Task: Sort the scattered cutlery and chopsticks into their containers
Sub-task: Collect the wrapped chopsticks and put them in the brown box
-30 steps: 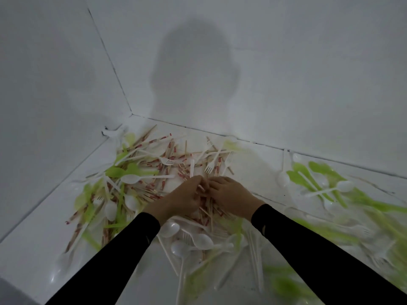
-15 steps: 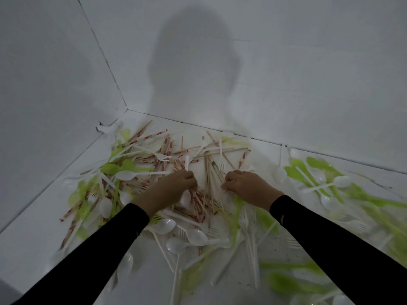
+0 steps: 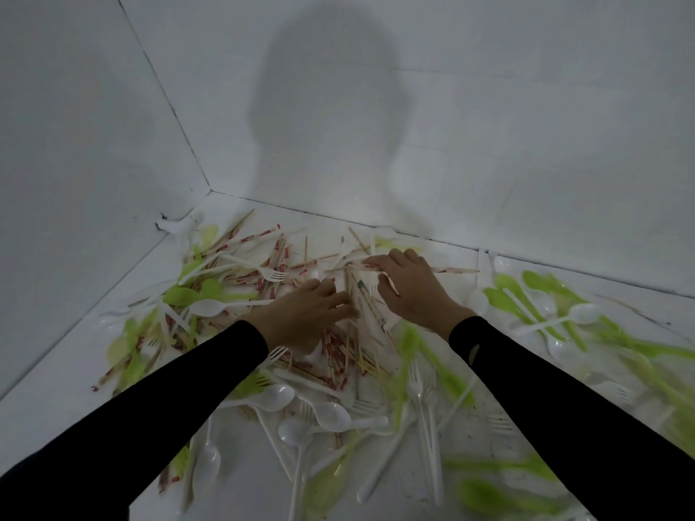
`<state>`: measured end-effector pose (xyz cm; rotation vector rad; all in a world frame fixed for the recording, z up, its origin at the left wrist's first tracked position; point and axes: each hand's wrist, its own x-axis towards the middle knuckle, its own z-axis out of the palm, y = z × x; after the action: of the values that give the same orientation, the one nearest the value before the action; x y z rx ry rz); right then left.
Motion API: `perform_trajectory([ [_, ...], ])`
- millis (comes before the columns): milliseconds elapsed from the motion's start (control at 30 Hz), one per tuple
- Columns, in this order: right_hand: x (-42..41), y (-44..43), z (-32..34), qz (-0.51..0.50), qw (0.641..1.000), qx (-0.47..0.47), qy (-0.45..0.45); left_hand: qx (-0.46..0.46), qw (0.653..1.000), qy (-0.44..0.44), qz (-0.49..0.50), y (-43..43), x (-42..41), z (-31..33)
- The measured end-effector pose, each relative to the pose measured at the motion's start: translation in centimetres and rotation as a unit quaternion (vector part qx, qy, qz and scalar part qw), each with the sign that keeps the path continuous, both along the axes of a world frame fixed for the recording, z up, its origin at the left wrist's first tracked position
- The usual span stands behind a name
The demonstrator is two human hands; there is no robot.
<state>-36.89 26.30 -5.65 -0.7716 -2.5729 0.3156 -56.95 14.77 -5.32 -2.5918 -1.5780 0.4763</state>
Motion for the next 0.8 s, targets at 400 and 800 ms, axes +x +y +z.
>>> perform_trajectory([
  [400, -5.5, 2.5, -1.5, 0.024, 0.951, -0.051, -0.305, -0.082, 0.991, 0.105, -0.027, 2.3, 2.0, 0.6],
  [800, -1.9, 3.7, -4.0, -0.066, 0.976, 0.061, -0.2, 0.019, 0.991, -0.04, -0.123, 2.2, -0.5, -1.2],
])
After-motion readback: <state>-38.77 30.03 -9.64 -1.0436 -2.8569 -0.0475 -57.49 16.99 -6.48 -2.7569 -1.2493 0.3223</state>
